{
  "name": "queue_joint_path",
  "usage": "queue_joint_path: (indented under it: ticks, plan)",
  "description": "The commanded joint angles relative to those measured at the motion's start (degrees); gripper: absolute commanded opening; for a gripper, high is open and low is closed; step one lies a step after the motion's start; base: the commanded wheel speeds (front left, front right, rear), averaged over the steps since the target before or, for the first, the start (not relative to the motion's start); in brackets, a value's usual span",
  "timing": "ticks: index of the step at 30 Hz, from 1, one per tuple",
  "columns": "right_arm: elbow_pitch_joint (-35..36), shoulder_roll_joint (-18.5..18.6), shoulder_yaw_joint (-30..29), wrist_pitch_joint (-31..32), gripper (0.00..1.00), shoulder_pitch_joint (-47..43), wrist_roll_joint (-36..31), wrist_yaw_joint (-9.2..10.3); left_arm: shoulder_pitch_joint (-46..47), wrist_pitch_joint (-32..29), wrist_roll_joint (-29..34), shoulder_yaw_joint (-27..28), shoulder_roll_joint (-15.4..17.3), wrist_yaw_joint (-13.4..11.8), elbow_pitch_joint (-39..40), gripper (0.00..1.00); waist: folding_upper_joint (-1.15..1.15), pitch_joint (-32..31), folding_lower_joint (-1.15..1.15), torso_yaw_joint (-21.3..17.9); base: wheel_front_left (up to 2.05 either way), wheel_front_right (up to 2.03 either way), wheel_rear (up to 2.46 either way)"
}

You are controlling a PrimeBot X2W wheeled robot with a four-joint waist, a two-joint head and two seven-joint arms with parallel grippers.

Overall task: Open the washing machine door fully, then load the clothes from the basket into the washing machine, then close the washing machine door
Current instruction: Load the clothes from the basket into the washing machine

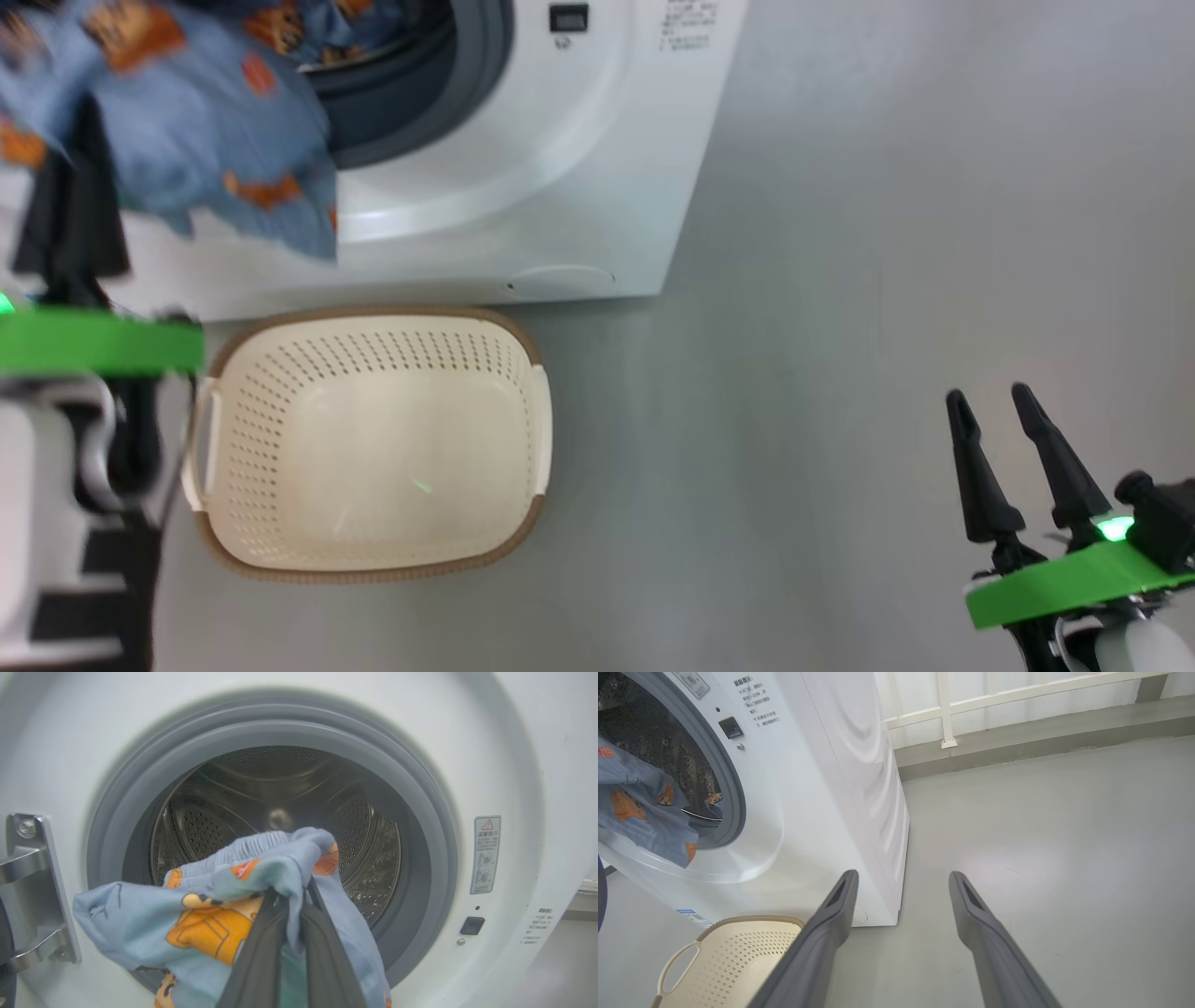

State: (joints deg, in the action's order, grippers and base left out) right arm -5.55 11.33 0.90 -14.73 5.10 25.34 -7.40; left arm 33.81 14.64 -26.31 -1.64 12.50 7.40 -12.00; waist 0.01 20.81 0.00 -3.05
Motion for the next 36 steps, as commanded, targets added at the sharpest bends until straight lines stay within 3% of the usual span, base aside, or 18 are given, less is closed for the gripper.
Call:
queue_joint_path:
  ticks: [1, 12, 25, 29, 36]
  plan:
    - [1.36, 0.35, 1.42, -0.27, 1.0, 1.11, -0.29, -0.09, 4.02, 0.36, 0.35, 1.42, 2.95, 0.09, -0.96, 0.0, -0.01, 3.36, 0.0, -1.92, 0.0, 0.0, 0.0]
    - [1.76, -1.93, 2.89, -0.27, 1.0, 5.0, -0.4, -0.09, 24.21, 0.36, 0.53, -4.11, 7.32, 0.09, -23.6, 0.0, -0.01, 9.42, 0.0, -6.69, 0.0, 0.0, 0.0]
    - [1.59, -3.99, 5.59, -0.27, 1.0, 7.41, -0.12, -0.09, 38.6, 0.36, 0.38, -9.02, 12.5, 0.09, -40.63, 0.0, -0.01, 13.34, 0.0, -12.01, 0.0, 0.0, 0.0]
    - [1.67, -4.31, 6.13, -0.27, 1.0, 7.84, -0.01, -0.09, 43.26, 0.36, 1.61, -8.78, 13.58, 0.09, -40.78, 0.0, -0.01, 14.51, 0.0, -12.81, 0.0, 0.0, 0.0]
    - [2.08, -4.73, 6.59, -0.27, 1.0, 8.83, -0.08, -0.09, 46.4, 0.36, 5.76, -1.78, 13.65, -0.9, -30.07, 0.0, -0.01, 16.24, 0.0, -13.43, 0.0, 0.0, 0.0]
